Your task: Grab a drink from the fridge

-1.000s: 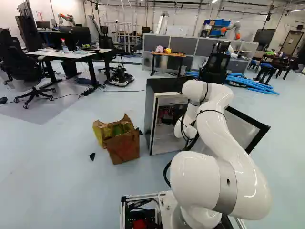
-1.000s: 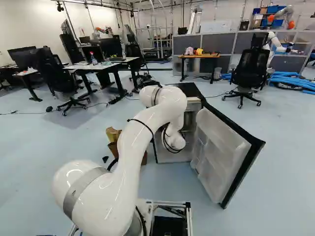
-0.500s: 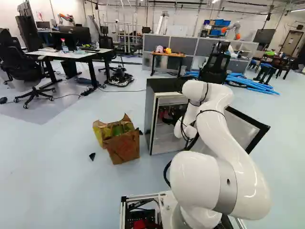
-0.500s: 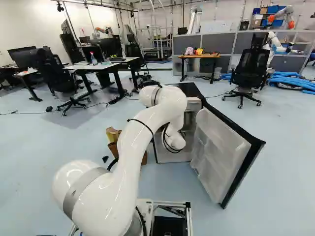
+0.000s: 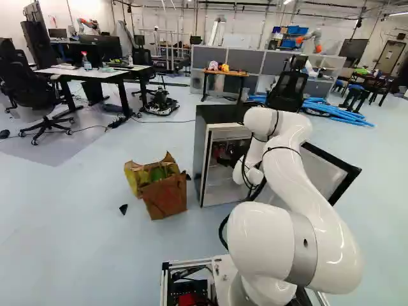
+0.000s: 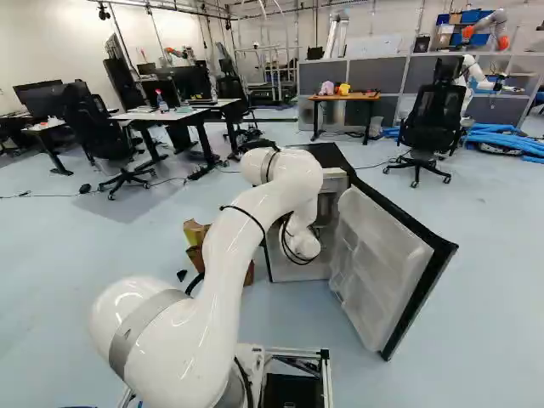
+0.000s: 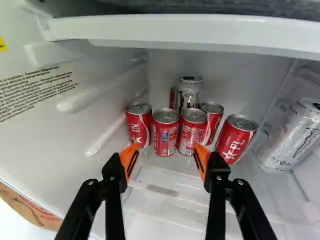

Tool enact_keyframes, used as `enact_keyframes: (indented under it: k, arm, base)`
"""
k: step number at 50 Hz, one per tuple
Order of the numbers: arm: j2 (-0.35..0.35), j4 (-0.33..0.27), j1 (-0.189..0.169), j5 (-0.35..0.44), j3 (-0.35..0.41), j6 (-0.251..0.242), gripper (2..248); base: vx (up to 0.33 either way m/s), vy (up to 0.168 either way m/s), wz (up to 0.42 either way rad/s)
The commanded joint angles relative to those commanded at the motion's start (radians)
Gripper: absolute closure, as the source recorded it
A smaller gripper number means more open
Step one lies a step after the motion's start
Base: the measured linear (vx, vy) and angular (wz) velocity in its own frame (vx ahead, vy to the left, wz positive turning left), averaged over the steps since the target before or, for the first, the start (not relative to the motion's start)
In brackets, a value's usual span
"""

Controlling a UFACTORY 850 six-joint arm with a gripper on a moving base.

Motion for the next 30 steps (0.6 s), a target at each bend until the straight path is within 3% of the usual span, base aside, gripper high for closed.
enact_keyframes:
  k: [30]
  arm:
    - [-0.037,0.0,0.022,-0.029,-0.074,0.0,86]
  base:
    - [0.0,0.0,0.0]
